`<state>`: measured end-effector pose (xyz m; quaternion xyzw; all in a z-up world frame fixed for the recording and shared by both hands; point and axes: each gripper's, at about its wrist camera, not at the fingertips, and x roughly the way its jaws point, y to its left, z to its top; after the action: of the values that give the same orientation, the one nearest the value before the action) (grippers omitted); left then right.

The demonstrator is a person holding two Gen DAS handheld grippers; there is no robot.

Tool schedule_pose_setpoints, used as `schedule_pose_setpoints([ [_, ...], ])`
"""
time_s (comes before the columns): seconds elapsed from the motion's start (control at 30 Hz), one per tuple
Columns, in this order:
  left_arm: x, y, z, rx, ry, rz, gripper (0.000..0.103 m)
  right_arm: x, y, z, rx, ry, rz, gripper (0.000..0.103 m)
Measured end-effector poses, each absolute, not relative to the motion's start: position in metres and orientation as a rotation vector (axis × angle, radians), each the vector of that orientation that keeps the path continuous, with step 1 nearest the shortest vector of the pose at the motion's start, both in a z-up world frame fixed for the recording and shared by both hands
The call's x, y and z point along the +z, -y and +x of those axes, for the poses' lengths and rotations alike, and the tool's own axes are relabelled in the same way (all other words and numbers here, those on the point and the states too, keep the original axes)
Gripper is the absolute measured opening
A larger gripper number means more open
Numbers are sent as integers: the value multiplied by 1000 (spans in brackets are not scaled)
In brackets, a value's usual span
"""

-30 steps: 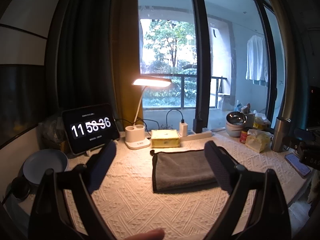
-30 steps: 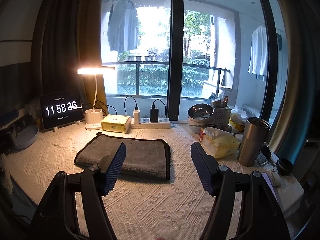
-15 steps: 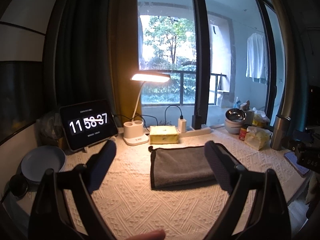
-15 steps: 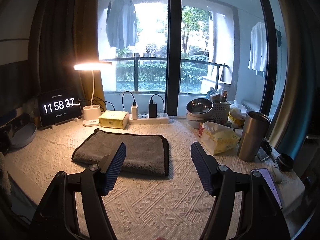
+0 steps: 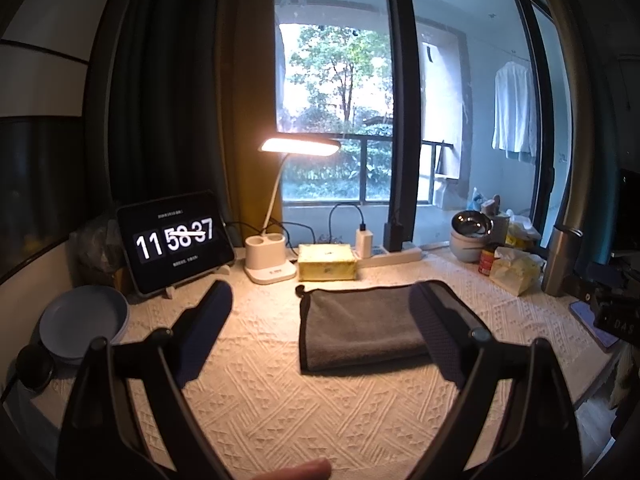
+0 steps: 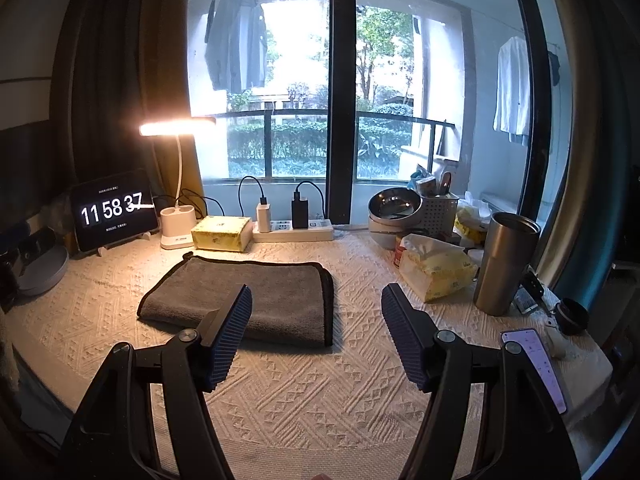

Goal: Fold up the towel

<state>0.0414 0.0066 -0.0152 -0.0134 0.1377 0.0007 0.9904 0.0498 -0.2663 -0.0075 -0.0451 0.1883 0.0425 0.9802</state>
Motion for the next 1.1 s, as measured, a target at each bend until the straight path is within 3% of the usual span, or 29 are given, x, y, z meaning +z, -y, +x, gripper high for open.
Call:
schedule_pose_setpoints([
  [1.1, -20, -5, 43, -2, -292, -26, 91, -13, 270, 52, 85, -386, -88, 70],
])
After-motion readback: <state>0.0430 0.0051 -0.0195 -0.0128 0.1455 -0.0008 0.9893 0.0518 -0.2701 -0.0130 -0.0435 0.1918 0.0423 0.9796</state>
